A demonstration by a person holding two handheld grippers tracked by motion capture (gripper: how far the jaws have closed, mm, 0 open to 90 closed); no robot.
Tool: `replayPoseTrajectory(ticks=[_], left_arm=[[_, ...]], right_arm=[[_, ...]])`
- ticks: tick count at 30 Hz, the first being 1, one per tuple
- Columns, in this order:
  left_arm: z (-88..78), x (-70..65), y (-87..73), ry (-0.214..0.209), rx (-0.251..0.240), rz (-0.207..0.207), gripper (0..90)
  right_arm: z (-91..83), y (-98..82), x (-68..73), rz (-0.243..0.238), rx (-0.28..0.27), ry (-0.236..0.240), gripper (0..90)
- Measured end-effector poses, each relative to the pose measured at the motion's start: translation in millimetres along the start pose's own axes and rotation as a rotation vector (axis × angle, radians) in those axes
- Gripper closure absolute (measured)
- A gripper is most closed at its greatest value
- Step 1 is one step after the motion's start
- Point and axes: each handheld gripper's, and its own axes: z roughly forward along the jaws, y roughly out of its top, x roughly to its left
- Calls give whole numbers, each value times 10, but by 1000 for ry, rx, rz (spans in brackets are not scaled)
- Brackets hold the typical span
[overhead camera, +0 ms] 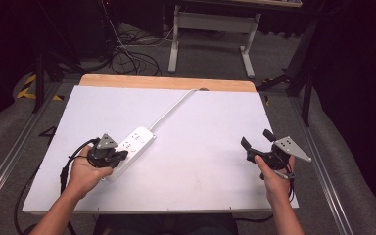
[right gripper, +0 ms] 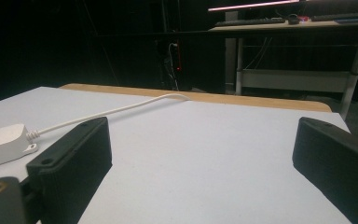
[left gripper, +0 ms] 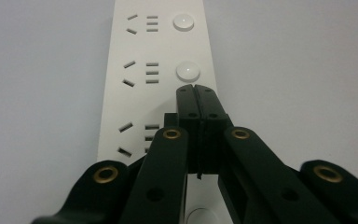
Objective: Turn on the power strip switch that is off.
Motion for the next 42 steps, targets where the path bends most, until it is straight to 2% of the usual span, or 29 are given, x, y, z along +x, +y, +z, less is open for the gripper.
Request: replayPoseTrajectory(ticks=[1, 5, 6, 9, 26, 27, 28, 30, 32, 33, 42], left_arm=[[-3, 4, 0, 9, 2, 3, 900], [6, -8, -11, 1, -2, -16, 900], [3, -2, -10, 12, -3, -7, 900], [6, -1, -17, -5, -3, -26, 900], [21, -38, -29, 2, 14, -40, 900], [22, -39, -26, 11, 21, -23, 900], [22, -39, -25, 12, 22, -25, 900], [23, -23, -25, 2, 20, -43, 900], [20, -12, -25, 6, 21, -37, 900], [24, -16, -25, -9, 21, -48, 900], [24, -18, -23, -8, 23, -51, 900]], right_arm=[[0, 1, -1, 0, -1, 0, 53], [-2, 3, -4, 2, -4, -3, 53], [-4, 4, -6, 3, -5, -4, 52], [-9, 5, -11, 4, -7, -5, 52], [-27, 11, -22, 11, -15, -13, 52], [-28, 12, -23, 11, -16, -14, 52], [-30, 13, -23, 10, -17, -14, 53], [-32, 14, -23, 10, -18, -16, 52], [-33, 16, -22, 10, -19, -15, 52], [-33, 16, -22, 8, -20, -14, 52], [-20, 8, -17, 11, -14, -14, 52]])
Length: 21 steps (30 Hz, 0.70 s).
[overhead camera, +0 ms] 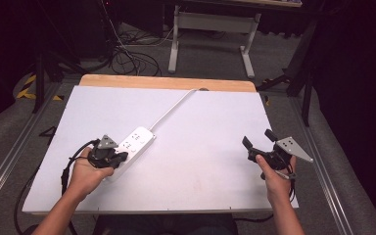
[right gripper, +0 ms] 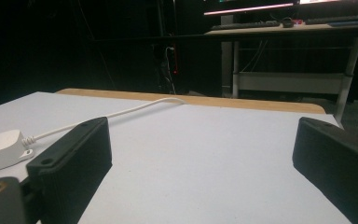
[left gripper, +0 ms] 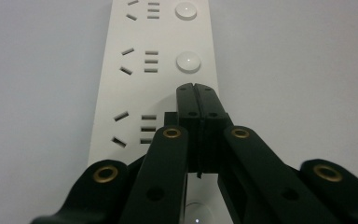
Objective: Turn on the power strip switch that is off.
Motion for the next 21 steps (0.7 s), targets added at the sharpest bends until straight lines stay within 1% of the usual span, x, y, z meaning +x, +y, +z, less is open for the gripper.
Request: replayPoseTrajectory(ticks=[3, 7, 13, 14, 16, 19, 20, 21], left_arm=[[0, 3, 0, 4, -2, -4, 900], [1, 5, 2, 0, -4, -8, 900], [-3, -2, 15, 6, 5, 3, 900], [-2, -1, 15, 3, 3, 0, 900], [-5, -4, 18, 8, 3, 7, 900], [-15, 12, 16, 24, -4, 4, 900], [-16, 21, 16, 22, -6, 1, 900], [-18, 20, 14, 24, -6, 9, 900]], right_arm=[[5, -2, 4, 0, 1, 3, 52], [6, -5, 2, 3, 3, 4, 53], [13, -7, -3, 7, 3, 4, 53], [15, -7, -2, 6, 3, 5, 53], [18, -7, 1, 6, 5, 6, 53], [19, -6, 2, 5, 4, 6, 53], [20, -6, 1, 4, 5, 7, 53], [21, -6, 1, 5, 5, 8, 53]])
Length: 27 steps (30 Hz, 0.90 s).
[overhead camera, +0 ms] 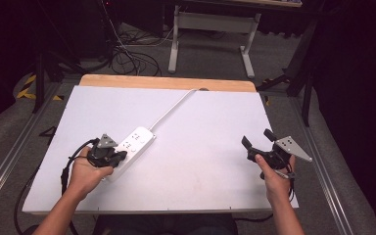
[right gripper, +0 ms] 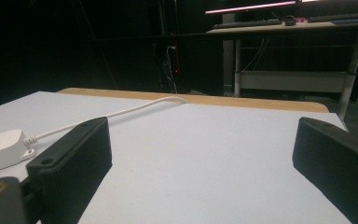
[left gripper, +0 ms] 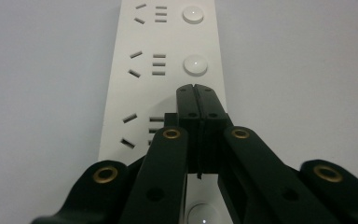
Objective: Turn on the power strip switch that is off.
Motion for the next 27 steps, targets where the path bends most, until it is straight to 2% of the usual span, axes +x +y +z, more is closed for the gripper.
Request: replayPoseTrajectory(ticks=[9, 14, 17, 20, 23, 27], left_arm=[[1, -8, -4, 5, -4, 7, 900], [3, 9, -12, -12, -10, -6, 900], [-3, 16, -12, 1, -19, -1, 900], [-17, 60, -22, 16, -25, -14, 900], [-29, 88, -40, 9, -32, -34, 900], [-66, 115, -27, 2, -75, -42, 900]], right_arm=[[7, 4, 6, -2, -2, 0, 53], [15, 3, 5, -3, 2, 3, 54], [24, 1, 8, -5, 5, 4, 55], [24, 3, 11, -9, 4, 4, 56], [22, 5, 7, -8, 2, 4, 56], [25, 5, 3, -4, 2, 5, 55]])
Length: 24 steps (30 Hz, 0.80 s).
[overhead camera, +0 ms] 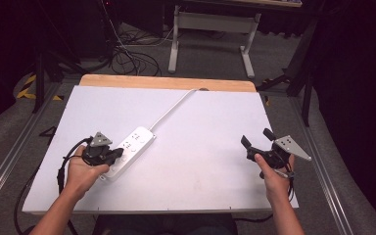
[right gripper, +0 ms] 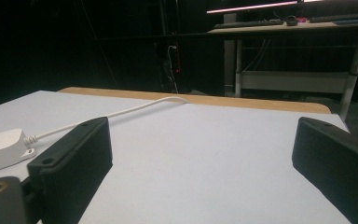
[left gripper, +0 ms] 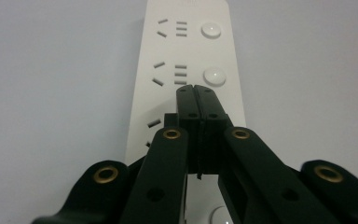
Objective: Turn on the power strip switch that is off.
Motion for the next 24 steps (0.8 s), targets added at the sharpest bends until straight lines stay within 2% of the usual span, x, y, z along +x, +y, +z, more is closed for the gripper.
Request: replayPoseTrajectory(ticks=[7, 14, 24], left_arm=[[-95, 16, 13, 41, -78, 9, 900], [-235, 115, -7, 94, -171, -41, 900], [-412, 238, -61, 210, -285, -112, 875]], right_arm=[[2, 2, 3, -1, -1, 2, 56], [1, 3, 8, -3, 0, 0, 56], [16, 2, 10, -1, 0, 3, 56]])
